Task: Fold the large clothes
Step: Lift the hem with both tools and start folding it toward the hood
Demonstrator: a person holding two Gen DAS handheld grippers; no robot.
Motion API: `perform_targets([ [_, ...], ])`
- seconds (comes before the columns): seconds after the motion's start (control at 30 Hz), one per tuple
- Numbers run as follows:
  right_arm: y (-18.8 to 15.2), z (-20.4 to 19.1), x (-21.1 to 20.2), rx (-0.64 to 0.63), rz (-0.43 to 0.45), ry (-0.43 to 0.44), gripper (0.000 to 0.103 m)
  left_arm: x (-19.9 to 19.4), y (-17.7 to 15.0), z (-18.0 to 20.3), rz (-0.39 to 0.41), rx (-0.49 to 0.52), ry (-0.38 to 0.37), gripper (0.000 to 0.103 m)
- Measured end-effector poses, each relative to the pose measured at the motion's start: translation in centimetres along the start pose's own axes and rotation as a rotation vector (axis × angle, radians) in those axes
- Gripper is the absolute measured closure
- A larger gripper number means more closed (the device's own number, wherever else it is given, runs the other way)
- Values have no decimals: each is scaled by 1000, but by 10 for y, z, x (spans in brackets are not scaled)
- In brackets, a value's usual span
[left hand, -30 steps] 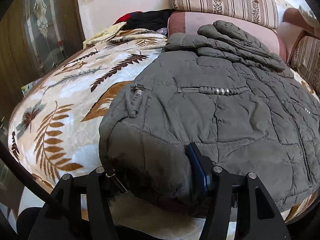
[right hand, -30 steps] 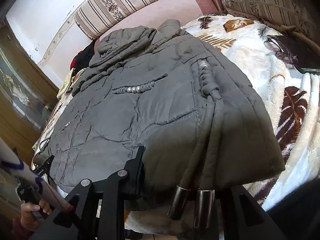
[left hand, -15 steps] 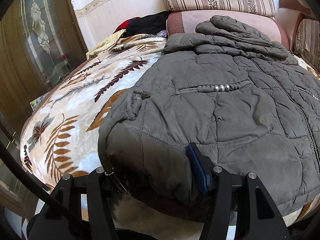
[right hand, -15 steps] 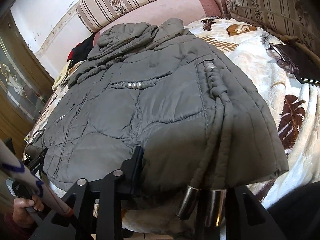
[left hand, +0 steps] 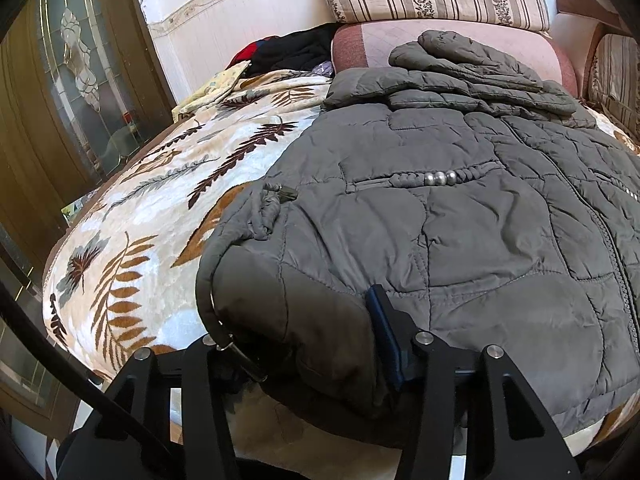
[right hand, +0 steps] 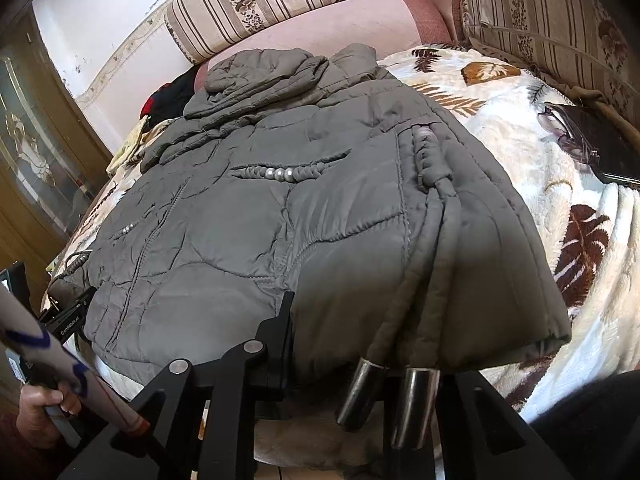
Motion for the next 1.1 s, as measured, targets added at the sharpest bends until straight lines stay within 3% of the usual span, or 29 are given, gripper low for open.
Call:
perform_targets([
  [0.17,0,0,0,0,1,0,80,0,0,0,1,-1,-1,55],
  [0.53,2,-3,-7,-17,40,0,85,-5,2,-4,20,-20,-42,73],
  [0.63,3,-3,-5,-14,31,-3,84,-5,3,-5,18,-32,-56,74],
  [0.77,2,2,-3,7,16,-9,71,-2,2,-11,-1,-74,-71,65],
  [0.83,1,4,-2,19,9,-3,71,-2,1,-13,-4,-86,-78,63],
  [0.97,1,0,-6,-2,35,13,86,-9,3,-10,29,-69,-102,81],
  [1.1,3,0,-9,-8,51,18,88,-12,3,-10,43,-65,-114,84],
])
Point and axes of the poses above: each gripper's, at about its wrist camera, not at the fingertips, and x roughly the way its jaws point, z to its right, y to its top, the point moved 2 cm from there along x, roughly the way its jaws point, and after that the axes turned 5 degrees about -y, right-handed, at the moved point
